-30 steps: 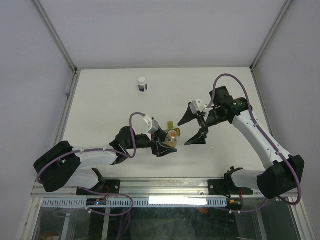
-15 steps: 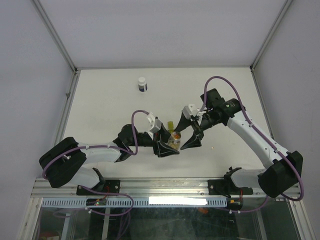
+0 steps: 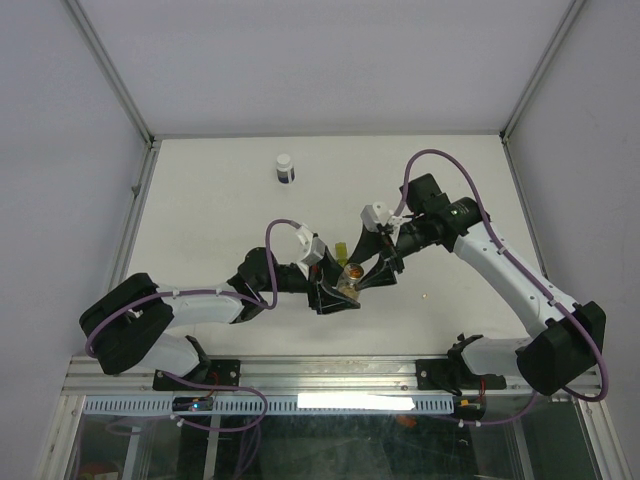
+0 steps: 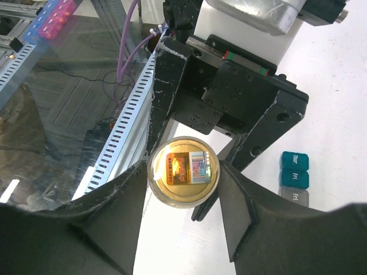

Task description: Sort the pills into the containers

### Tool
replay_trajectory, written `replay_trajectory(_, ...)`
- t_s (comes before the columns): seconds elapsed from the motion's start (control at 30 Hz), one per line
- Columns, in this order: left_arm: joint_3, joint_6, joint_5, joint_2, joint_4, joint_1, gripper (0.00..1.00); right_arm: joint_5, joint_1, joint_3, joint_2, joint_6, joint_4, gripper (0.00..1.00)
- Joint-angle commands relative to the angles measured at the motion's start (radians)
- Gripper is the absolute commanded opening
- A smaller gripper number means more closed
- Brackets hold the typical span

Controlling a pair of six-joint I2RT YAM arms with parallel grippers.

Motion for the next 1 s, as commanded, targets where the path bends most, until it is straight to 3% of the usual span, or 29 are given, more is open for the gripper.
replay_trajectory(0.0,0.039,0.031,-0.032,-0.012,0.015,0.000,0.00,-0.017,0.014,0.014,-0.023,0.081,0.063,0.53)
replay_trajectory(0.3,0.042,0.047,-0.053,-0.021,-0.018,0.000,0.00,0.001,0.017,0.003,-0.026,0.129,0.093,0.43)
replay_trajectory(0.5,0.037,0.068,-0.125,-0.045,-0.045,-0.002,0.00,0.065,0.021,-0.020,-0.039,0.202,0.154,0.25)
replay_trajectory(0.6,0.031,0.106,-0.265,-0.079,-0.084,-0.020,0.00,0.156,0.022,-0.048,-0.049,0.346,0.250,0.19)
replay_trajectory(0.7,0.038,0.148,-0.541,-0.106,-0.149,-0.063,0.00,0.282,0.022,-0.077,-0.049,0.493,0.372,0.10)
replay_trajectory(0.83,0.082,0.157,-0.810,-0.088,-0.221,-0.108,0.00,0.445,0.021,-0.120,-0.030,0.646,0.499,0.05)
replay_trajectory(0.97,0.126,0.171,-0.906,-0.054,-0.279,-0.121,0.00,0.543,0.015,-0.120,-0.021,0.717,0.547,0.05)
